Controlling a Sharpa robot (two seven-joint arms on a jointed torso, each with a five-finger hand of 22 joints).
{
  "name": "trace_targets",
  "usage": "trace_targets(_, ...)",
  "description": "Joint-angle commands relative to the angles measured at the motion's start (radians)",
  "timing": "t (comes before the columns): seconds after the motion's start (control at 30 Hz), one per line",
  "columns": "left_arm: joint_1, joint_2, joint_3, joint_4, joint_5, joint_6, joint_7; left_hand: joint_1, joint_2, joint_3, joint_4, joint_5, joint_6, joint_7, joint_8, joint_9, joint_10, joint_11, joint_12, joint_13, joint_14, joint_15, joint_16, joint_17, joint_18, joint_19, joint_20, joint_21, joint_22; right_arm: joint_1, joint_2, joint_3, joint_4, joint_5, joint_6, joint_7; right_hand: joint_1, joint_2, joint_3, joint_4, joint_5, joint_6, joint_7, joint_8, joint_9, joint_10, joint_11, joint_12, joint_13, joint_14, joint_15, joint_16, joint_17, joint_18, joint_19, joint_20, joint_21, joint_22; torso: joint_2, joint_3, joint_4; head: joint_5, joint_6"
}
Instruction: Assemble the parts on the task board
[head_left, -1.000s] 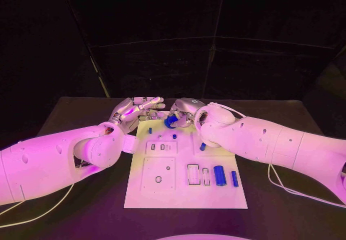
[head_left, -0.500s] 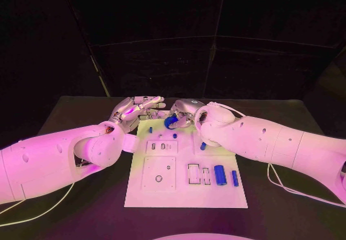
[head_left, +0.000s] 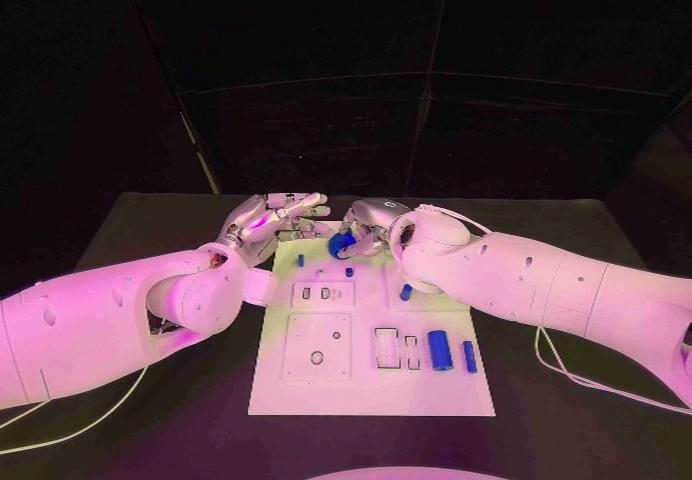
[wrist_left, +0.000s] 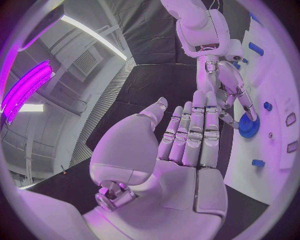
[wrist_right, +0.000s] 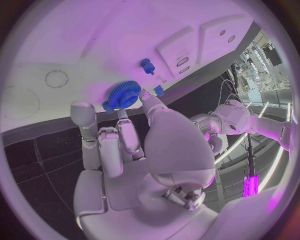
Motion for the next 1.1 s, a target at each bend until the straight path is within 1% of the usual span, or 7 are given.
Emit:
trace_targets(0.03, 0.002, 0.000, 0.000, 0.001, -0.007, 0.013, 0.002, -0.006, -0.003, 0.001, 0.006, 0.003, 0.006, -0.001, -0.004, -0.001, 0.006, -0.002, -0.007, -0.001, 0.007, 0.000, 0.001, 0.002, 0.005, 0.010, -0.001, -0.006, -0.001, 0.002, -0.002, 0.000, 0.000, -0.005, 0.037, -0.013, -0.013, 0.003, -0.012, 0.010, -0.006, -0.009, 0.000, -0.003, 0.001, 0.001, 0.006, 0.000, -0.001, 0.087, 0.008, 0.005, 0.183, -0.004, -0.001, 0.010, -0.002, -0.001, 0.000, 0.0002, -0.0007, 0.001, -0.001)
trace_targets(0.27, 0.002, -0.001, 0.000, -0.001, -0.007, 0.013, 0.001, -0.006, -0.003, 0.001, 0.006, 0.003, 0.006, -0.001, -0.004, -0.001, 0.006, -0.002, -0.007, -0.001, 0.007, 0.000, 0.001, 0.002, 0.005, 0.010, -0.001, -0.007, -0.002, 0.002, -0.010, 0.000, 0.000, 0.005, 0.077, -0.026, -0.046, 0.022, -0.053, 0.068, -0.004, -0.023, 0.005, -0.008, 0.001, -0.002, 0.011, 0.000, -0.002, 0.089, 0.012, 0.008, 0.191, -0.004, 0.000, 0.014, 0.001, 0.001, 0.000, 0.0010, 0.0000, 0.001, -0.006)
trace_targets(0.43, 0.002, -0.002, 0.000, 0.001, -0.007, 0.014, 0.001, -0.007, -0.004, 0.000, 0.006, 0.003, 0.006, 0.000, -0.004, -0.001, 0.006, -0.001, -0.008, -0.001, 0.007, 0.000, 0.001, 0.003, 0.005, 0.010, -0.001, -0.007, -0.002, 0.002, -0.026, 0.000, 0.011, 0.024, 0.013, -0.014, -0.041, 0.033, -0.066, 0.084, 0.041, -0.011, 0.002, -0.002, 0.003, 0.012, 0.009, 0.013, 0.014, 0.092, 0.011, 0.013, 0.205, -0.006, 0.008, 0.013, 0.011, 0.014, 0.000, -0.0009, -0.0001, 0.001, -0.006)
trace_targets(0.67, 0.002, -0.003, 0.000, 0.001, -0.007, 0.013, 0.002, -0.007, -0.004, 0.000, 0.006, 0.003, 0.006, 0.000, -0.004, -0.001, 0.006, -0.001, -0.008, -0.001, 0.007, 0.000, 0.001, 0.003, 0.005, 0.010, -0.001, -0.007, -0.002, 0.002, -0.057, 0.000, 0.043, 0.046, -0.111, 0.030, -0.033, 0.038, -0.074, 0.090, 0.072, 0.003, -0.002, 0.005, 0.005, 0.020, 0.005, 0.021, 0.024, 0.093, 0.009, 0.015, 0.212, -0.007, 0.013, 0.011, 0.016, 0.020, 0.000, 0.0013, -0.0009, 0.002, -0.006)
trace_targets(0.9, 0.002, -0.009, 0.000, 0.005, -0.007, 0.012, 0.002, -0.007, -0.004, 0.000, 0.006, 0.003, 0.006, 0.000, -0.004, -0.001, 0.006, -0.001, -0.008, -0.001, 0.007, 0.000, 0.001, 0.003, 0.005, 0.010, -0.001, -0.007, -0.002, 0.002, -0.133, -0.001, 0.104, 0.151, -0.264, 0.207, 0.005, 0.056, -0.067, 0.080, 0.108, 0.006, -0.004, 0.006, 0.003, 0.018, 0.002, 0.018, 0.022, 0.091, 0.006, 0.012, 0.202, -0.006, 0.007, 0.009, 0.012, 0.010, -0.002, 0.0000, -0.0042, -0.001, 0.001)
trace_targets(1.0, 0.002, -0.011, 0.000, 0.008, -0.007, 0.011, 0.002, -0.007, -0.004, 0.000, 0.006, 0.003, 0.006, 0.000, -0.004, -0.001, 0.006, -0.001, -0.008, -0.001, 0.007, 0.000, 0.001, 0.003, 0.005, 0.010, -0.001, -0.007, -0.002, 0.002, -0.191, -0.001, 0.140, 0.208, -0.278, 0.265, 0.035, 0.056, -0.058, 0.062, 0.174, 0.013, -0.006, 0.007, 0.003, 0.013, 0.000, 0.013, 0.018, 0.088, 0.004, 0.008, 0.190, -0.004, 0.001, 0.007, 0.006, 0.000, -0.003, 0.0002, -0.0052, -0.005, 0.008)
trace_targets(1.1, 0.002, -0.014, 0.000, 0.012, -0.007, 0.011, 0.002, -0.008, -0.004, 0.000, 0.007, 0.003, 0.005, 0.000, -0.004, -0.001, 0.006, -0.001, -0.008, -0.001, 0.007, 0.000, 0.001, 0.003, 0.005, 0.010, -0.001, -0.007, -0.002, 0.002, -0.263, -0.002, 0.167, 0.283, -0.230, 0.300, 0.046, 0.052, -0.057, 0.055, 0.163, 0.013, -0.006, 0.007, 0.003, 0.007, -0.001, 0.006, 0.010, 0.086, 0.003, 0.006, 0.184, -0.003, -0.003, 0.006, 0.002, -0.008, -0.003, 0.0005, -0.0083, -0.011, 0.011)
